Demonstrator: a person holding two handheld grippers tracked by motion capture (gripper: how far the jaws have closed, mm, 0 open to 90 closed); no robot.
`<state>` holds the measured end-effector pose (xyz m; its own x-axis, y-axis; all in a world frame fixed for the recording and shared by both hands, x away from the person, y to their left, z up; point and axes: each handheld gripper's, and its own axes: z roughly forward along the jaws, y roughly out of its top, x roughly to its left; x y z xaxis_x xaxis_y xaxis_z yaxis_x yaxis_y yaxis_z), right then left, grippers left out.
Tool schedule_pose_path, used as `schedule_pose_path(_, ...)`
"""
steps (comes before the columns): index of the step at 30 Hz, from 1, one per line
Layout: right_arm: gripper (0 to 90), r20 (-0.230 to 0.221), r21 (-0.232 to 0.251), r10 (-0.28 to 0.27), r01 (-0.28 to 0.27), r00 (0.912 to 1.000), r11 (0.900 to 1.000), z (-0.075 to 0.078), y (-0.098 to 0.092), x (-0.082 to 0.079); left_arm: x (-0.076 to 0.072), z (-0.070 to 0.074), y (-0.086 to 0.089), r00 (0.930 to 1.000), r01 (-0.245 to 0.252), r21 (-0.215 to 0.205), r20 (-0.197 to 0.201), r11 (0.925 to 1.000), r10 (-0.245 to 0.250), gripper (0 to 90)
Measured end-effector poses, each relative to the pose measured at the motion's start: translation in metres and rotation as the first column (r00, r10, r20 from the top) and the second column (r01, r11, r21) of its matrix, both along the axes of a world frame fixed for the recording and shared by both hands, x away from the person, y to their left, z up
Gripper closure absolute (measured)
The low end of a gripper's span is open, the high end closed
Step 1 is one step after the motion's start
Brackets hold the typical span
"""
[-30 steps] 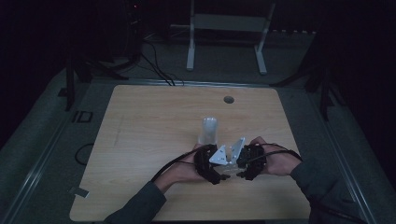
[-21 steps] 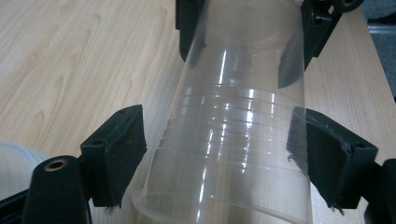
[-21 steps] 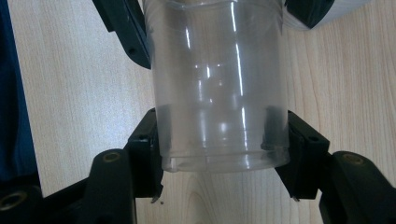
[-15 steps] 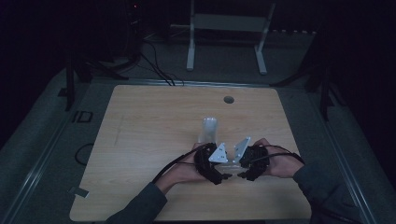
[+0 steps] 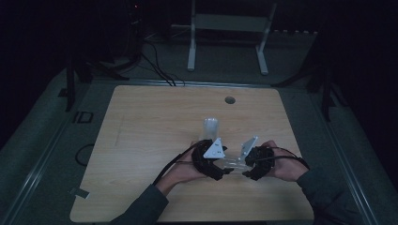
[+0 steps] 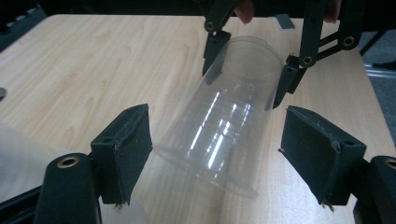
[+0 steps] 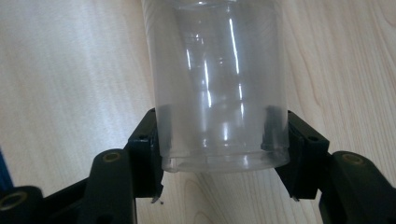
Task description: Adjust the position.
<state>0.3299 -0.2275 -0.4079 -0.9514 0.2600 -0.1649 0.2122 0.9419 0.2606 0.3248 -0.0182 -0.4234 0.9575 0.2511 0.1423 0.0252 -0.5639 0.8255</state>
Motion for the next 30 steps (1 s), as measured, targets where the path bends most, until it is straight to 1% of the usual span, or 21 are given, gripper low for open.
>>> schedule_pose_path(4, 42.1, 0.008, 0.023, -0.055, 0.055, 0.9984, 0.998, -0.002, -0.007, 0.001, 0.001, 0.001, 0.002, 0.9998, -0.019, -0.015, 0.000, 0.9997, 0.019, 24.7)
schedule_pose_path(6, 42.2, 0.015, 0.034, -0.088, 0.088, 0.9960, 0.996, -0.003, -0.010, 0.002, 0.001, 0.002, 0.002, 0.9996, -0.026, -0.021, 0.005, 0.9994, 0.026, 25.8)
schedule_pose_path(10, 42.1, 0.028, 0.042, -0.139, 0.138, 0.9899, 0.990, -0.006, -0.014, 0.004, 0.002, 0.004, 0.004, 0.9993, -0.038, -0.042, 0.001, 0.9984, 0.038, 26.7)
schedule_pose_path(11, 42.1, 0.028, 0.042, -0.139, 0.138, 0.9899, 0.990, -0.006, -0.014, 0.004, 0.002, 0.004, 0.004, 0.9993, -0.038, -0.042, 0.001, 0.9984, 0.038, 26.7)
schedule_pose_path(12, 42.2, 0.033, 0.041, -0.151, 0.149, 0.9880, 0.988, -0.006, -0.015, 0.005, 0.002, 0.005, 0.006, 0.9989, -0.046, -0.045, 0.002, 0.9979, 0.047, 26.7)
schedule_pose_path(13, 42.2, 0.041, 0.049, -0.177, 0.175, 0.9834, 0.983, -0.006, -0.017, 0.006, 0.003, 0.006, 0.006, 0.9988, -0.049, -0.049, -0.001, 0.9976, 0.049, 26.7)
schedule_pose_path(14, 42.2, 0.045, 0.055, -0.188, 0.185, 0.9812, 0.981, -0.006, -0.018, 0.006, 0.003, 0.006, 0.006, 0.9985, -0.054, -0.056, -0.008, 0.9970, 0.053, 26.7)
schedule_pose_path(16, 42.2, 0.056, 0.074, -0.223, 0.218, 0.9733, 0.973, -0.007, -0.020, 0.007, 0.004, 0.006, 0.007, 0.9981, -0.061, -0.056, -0.014, 0.9966, 0.060, 26.7)
schedule_pose_path(17, 42.2, 0.056, 0.074, -0.223, 0.218, 0.9733, 0.973, -0.007, -0.020, 0.007, 0.004, 0.006, 0.007, 0.9981, -0.061, -0.056, -0.014, 0.9966, 0.060, 26.7)
schedule_pose_path(18, 42.3, 0.059, 0.085, -0.238, 0.232, 0.9695, 0.969, -0.007, -0.020, 0.007, 0.004, 0.006, 0.008, 0.9978, -0.065, -0.062, -0.020, 0.9960, 0.064, 26.7)
schedule_pose_path(19, 42.3, 0.069, 0.102, -0.268, 0.261, 0.9609, 0.960, -0.009, -0.022, 0.007, 0.005, 0.006, 0.008, 0.9977, -0.066, -0.058, -0.018, 0.9961, 0.065, 26.7)
schedule_pose_path(20, 42.3, 0.070, 0.112, -0.283, 0.275, 0.9565, 0.955, -0.009, -0.023, 0.007, 0.005, 0.006, 0.009, 0.9975, -0.069, -0.062, -0.021, 0.9957, 0.067, 26.7)
schedule_pose_path(21, 42.3, 0.070, 0.128, -0.304, 0.293, 0.9502, 0.947, -0.010, -0.024, 0.007, 0.005, 0.005, 0.009, 0.9972, -0.072, -0.065, -0.023, 0.9953, 0.071, 26.7)
schedule_pose_path(24, 42.4, 0.083, 0.153, -0.343, 0.328, 0.9356, 0.932, -0.011, -0.027, 0.008, 0.005, 0.004, 0.009, 0.9967, -0.078, -0.071, -0.027, 0.9944, 0.077, 26.7)
schedule_pose_path(26, 42.4, 0.084, 0.172, -0.367, 0.350, 0.9263, 0.921, -0.012, -0.029, 0.008, 0.005, 0.004, 0.009, 0.9965, -0.081, -0.073, -0.029, 0.9940, 0.079, 26.8)
schedule_pose_path(28, 42.4, 0.093, 0.183, -0.388, 0.367, 0.9170, 0.912, -0.012, -0.030, 0.008, 0.005, 0.005, 0.009, 0.9963, -0.083, -0.075, -0.030, 0.9937, 0.081, 26.8)
schedule_pose_path(29, 42.4, 0.093, 0.183, -0.388, 0.367, 0.9170, 0.912, -0.012, -0.030, 0.008, 0.005, 0.005, 0.009, 0.9963, -0.083, -0.075, -0.030, 0.9937, 0.081, 26.8)
schedule_pose_path(30, 42.4, 0.093, 0.189, -0.395, 0.373, 0.9141, 0.908, -0.012, -0.031, 0.008, 0.005, 0.005, 0.008, 0.9960, -0.085, -0.079, -0.036, 0.9933, 0.082, 26.8)
